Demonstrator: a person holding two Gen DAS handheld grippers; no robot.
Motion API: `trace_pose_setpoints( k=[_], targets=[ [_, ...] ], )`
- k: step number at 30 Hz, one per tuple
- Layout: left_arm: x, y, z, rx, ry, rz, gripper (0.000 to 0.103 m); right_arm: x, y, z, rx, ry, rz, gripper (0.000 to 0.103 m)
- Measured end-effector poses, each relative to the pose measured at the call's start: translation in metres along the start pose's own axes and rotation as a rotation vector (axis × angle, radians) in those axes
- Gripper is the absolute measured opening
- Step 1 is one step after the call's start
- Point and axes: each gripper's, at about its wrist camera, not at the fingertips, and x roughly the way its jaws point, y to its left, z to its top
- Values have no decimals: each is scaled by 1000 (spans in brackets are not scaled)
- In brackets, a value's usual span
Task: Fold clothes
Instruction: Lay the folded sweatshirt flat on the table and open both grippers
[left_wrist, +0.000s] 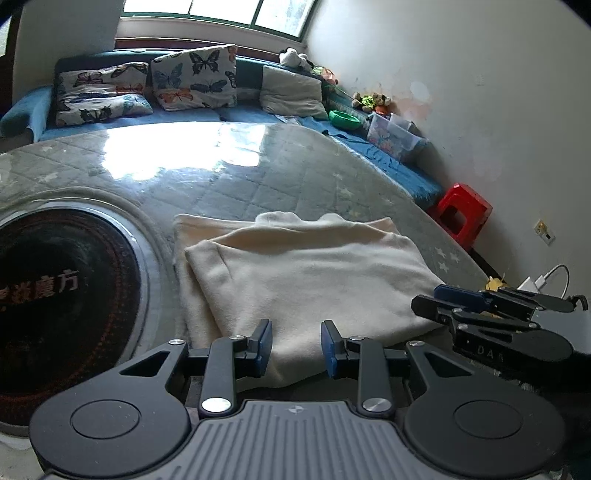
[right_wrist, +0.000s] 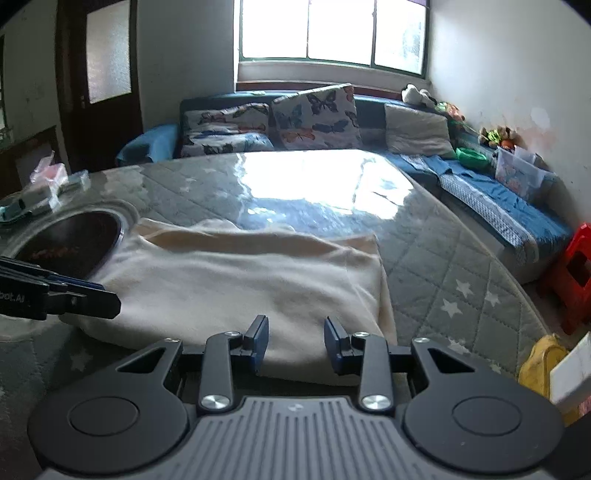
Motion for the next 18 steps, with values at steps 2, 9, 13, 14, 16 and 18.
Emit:
trace_pose_setpoints(
  k=[2, 9, 13, 14, 16, 18],
  targets=[
    [-1, 3, -1, -9, 0, 8, 31, -1, 5, 1, -9, -4, 13, 33],
    [5, 6, -5, -25, 20, 26, 33, 9, 18, -5, -26, 31, 26, 34],
    [4, 6, -4, -36, 24, 32, 33, 10, 21, -6, -36, 39, 19, 35],
    [1, 6, -4, -41, 22, 32, 33, 9, 22, -5, -39, 38, 19, 36],
    [-5, 6, -5, -44, 12, 33, 37, 6, 22, -5, -40, 31, 20, 43],
    [-11, 7, -6, -39, 5, 47, 40, 2, 22, -4, -38, 22, 21, 44]
  ],
)
